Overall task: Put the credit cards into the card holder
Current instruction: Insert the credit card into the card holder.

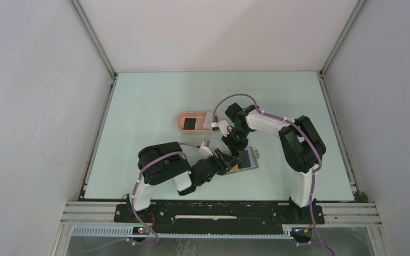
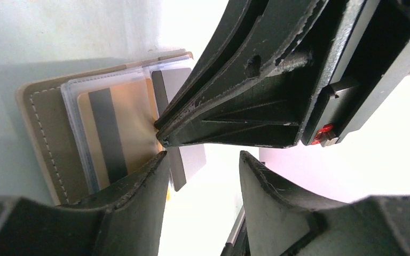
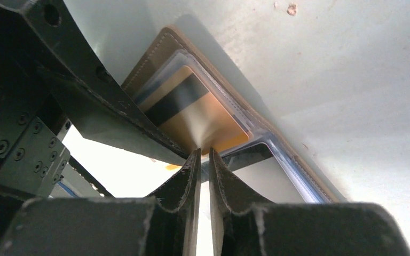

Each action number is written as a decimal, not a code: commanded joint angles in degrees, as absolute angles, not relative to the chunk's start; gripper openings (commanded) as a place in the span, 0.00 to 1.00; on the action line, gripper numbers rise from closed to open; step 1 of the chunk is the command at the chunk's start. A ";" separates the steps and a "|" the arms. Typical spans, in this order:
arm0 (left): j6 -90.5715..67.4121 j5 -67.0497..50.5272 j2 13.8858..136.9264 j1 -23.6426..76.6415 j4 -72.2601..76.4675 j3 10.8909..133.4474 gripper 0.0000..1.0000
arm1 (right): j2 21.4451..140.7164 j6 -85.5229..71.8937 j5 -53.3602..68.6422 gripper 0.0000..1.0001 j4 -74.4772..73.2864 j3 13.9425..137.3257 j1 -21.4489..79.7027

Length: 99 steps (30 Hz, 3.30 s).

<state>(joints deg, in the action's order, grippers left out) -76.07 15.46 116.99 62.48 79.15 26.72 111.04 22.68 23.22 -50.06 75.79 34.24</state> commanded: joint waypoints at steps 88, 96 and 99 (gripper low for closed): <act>-54.63 12.09 94.04 57.83 64.64 17.72 0.21 | 93.69 30.09 25.75 0.18 -53.57 74.47 30.20; -34.48 12.26 76.08 58.30 46.42 21.16 0.27 | 70.65 30.02 24.82 0.22 -44.25 67.68 24.57; -27.31 14.54 68.94 58.45 38.25 23.57 0.34 | 64.81 27.57 28.32 0.50 -41.84 65.74 19.53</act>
